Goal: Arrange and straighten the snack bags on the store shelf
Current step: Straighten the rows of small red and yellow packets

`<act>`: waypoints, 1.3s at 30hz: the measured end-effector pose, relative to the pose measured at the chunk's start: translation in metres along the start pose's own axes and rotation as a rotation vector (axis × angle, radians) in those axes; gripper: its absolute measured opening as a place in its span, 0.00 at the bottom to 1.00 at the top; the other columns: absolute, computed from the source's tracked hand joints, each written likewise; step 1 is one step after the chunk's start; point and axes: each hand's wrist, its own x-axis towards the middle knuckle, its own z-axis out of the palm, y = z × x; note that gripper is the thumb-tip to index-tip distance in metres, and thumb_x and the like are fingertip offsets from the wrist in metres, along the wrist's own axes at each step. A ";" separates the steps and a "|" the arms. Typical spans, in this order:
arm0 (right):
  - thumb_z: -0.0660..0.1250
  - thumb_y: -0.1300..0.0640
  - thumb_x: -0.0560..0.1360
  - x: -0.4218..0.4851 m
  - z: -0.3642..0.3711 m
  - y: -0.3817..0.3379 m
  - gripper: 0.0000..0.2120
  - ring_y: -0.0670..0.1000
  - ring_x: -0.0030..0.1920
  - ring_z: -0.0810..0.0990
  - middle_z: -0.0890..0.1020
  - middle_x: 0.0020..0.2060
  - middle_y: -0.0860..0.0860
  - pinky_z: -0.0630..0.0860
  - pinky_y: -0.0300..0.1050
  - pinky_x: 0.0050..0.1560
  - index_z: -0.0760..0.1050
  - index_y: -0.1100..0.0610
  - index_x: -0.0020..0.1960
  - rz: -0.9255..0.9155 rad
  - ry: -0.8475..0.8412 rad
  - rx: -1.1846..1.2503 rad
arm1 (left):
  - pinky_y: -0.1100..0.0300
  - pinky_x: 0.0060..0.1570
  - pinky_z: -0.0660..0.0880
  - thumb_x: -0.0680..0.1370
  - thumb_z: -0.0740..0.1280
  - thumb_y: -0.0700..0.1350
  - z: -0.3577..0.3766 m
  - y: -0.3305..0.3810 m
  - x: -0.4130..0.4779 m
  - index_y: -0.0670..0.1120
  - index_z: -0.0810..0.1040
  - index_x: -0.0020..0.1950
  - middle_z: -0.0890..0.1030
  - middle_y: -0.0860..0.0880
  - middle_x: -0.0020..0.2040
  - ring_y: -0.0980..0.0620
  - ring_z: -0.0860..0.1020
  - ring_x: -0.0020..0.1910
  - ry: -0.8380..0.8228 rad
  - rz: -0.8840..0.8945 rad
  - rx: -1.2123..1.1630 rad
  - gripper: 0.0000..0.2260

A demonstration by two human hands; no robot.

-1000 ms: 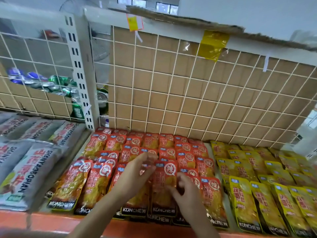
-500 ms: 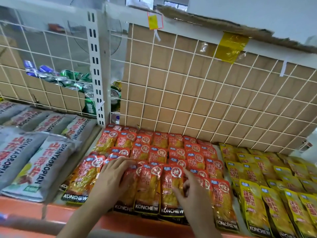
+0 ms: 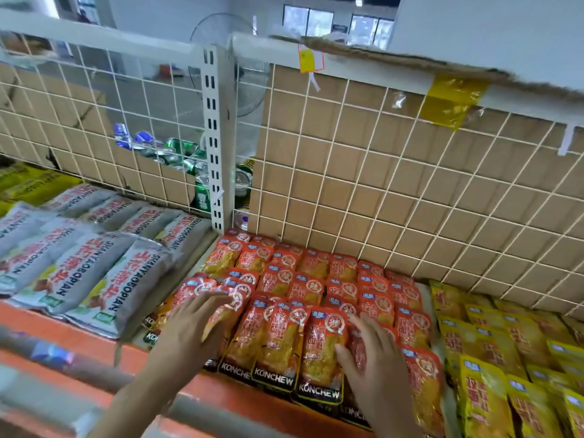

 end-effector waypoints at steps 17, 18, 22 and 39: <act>0.50 0.38 0.74 0.029 0.017 -0.045 0.27 0.38 0.63 0.63 0.70 0.64 0.42 0.57 0.37 0.65 0.67 0.49 0.69 -0.155 -0.173 0.068 | 0.55 0.48 0.76 0.74 0.55 0.56 -0.039 -0.036 0.019 0.51 0.77 0.57 0.79 0.55 0.55 0.54 0.78 0.51 -0.053 -0.067 0.125 0.18; 0.47 0.37 0.73 0.032 0.021 -0.051 0.29 0.37 0.64 0.61 0.68 0.64 0.40 0.54 0.36 0.65 0.66 0.48 0.69 -0.157 -0.190 0.063 | 0.54 0.47 0.76 0.75 0.56 0.55 -0.040 -0.040 0.026 0.52 0.77 0.57 0.79 0.55 0.54 0.54 0.78 0.51 -0.064 -0.044 0.128 0.17; 0.44 0.35 0.70 0.046 0.041 -0.078 0.33 0.38 0.65 0.62 0.67 0.65 0.39 0.55 0.34 0.66 0.65 0.47 0.69 -0.113 -0.198 0.053 | 0.60 0.47 0.72 0.77 0.65 0.47 -0.048 -0.056 0.056 0.50 0.76 0.59 0.78 0.54 0.55 0.53 0.78 0.49 -0.093 0.015 0.083 0.11; 0.57 0.46 0.78 0.113 0.108 -0.152 0.18 0.43 0.68 0.65 0.70 0.66 0.43 0.58 0.45 0.71 0.67 0.47 0.67 -0.013 -0.354 -0.159 | 0.58 0.56 0.73 0.79 0.61 0.46 -0.033 -0.095 0.135 0.48 0.72 0.63 0.75 0.49 0.61 0.50 0.75 0.57 -0.574 0.245 0.240 0.13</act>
